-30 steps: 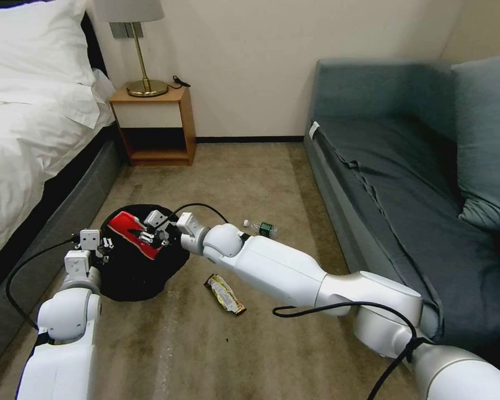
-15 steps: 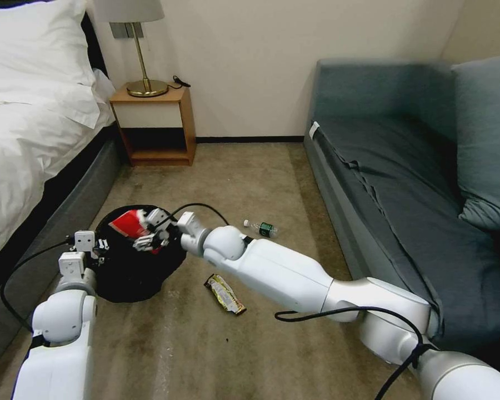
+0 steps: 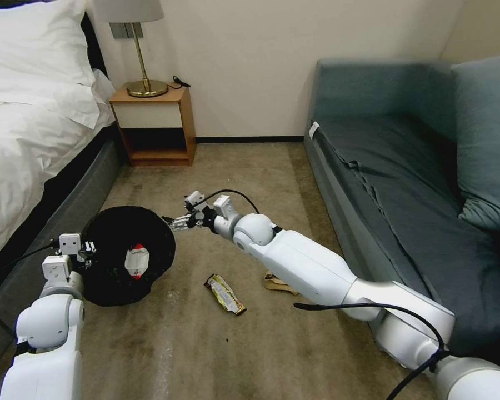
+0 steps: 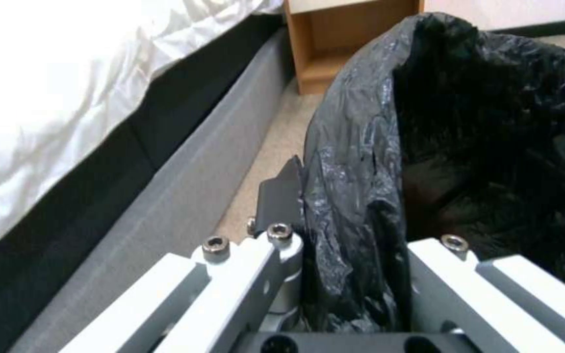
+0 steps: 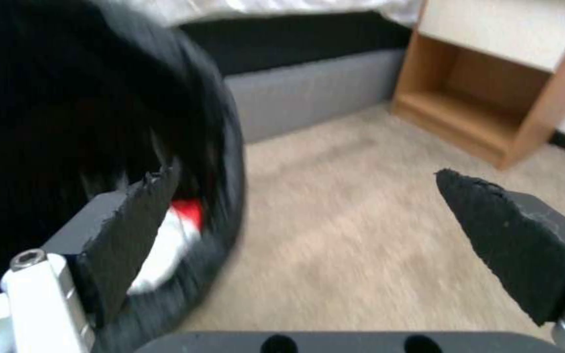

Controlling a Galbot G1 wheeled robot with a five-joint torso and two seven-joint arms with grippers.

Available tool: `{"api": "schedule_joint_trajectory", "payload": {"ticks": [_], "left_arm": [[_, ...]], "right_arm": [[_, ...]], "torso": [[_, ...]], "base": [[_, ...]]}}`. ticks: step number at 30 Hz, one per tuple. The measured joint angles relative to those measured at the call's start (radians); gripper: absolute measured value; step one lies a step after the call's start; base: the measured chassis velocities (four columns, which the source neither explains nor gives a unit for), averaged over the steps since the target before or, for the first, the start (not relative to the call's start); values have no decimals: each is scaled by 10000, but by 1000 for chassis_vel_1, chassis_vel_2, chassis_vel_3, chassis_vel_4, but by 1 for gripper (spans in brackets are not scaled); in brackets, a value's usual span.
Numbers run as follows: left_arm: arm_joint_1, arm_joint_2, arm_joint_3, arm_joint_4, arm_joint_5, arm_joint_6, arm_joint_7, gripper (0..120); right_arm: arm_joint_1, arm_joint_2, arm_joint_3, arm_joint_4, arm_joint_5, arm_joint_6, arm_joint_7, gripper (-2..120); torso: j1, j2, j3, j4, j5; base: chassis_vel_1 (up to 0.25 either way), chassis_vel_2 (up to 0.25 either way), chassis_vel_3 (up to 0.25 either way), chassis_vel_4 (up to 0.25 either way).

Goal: Pick up the trash bin, then pick up the garbage on the floor and place it into the trash bin.

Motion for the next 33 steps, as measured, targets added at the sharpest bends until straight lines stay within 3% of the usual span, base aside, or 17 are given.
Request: {"api": "schedule_joint_trajectory", "payload": {"ticks": [9, 13, 18, 22, 24, 33], "left_arm": [[117, 69, -143, -124, -62, 32, -41, 5], [151, 36, -152, -236, -49, 63, -98, 5], [292, -264, -165, -217, 124, -119, -115, 5], [366, -367, -149, -215, 196, -219, -106, 5], [335, -395, -141, -108, 322, -540, 23, 5], [206, -455, -46, -65, 386, -712, 79, 5]], "right_arm": [[-800, -140, 427, -1290, -708, 252, -556, 100], [-1280, 92, 821, -2669, -961, 496, -1276, 100], [-1641, 572, 1472, -4334, -1979, 1443, -2217, 100], [-1762, 716, 1688, -4870, -2469, 1623, -2460, 100], [-1857, 934, 2056, -5439, -2750, 1840, -2671, 100], [-2295, 1401, 2862, -6210, -3088, 2592, -3374, 100]], "torso": [[0, 0, 0, 1, 0], [0, 0, 0, -2, 1], [0, 0, 0, 1, -1], [0, 0, 0, 1, -2], [0, 0, 0, -2, -1], [0, 0, 0, 0, -2]], "base": [[0, 0, 0, 0], [0, 0, 0, 0], [0, 0, 0, 0], [0, 0, 0, 0], [0, 0, 0, 0], [0, 0, 0, 0]]}}
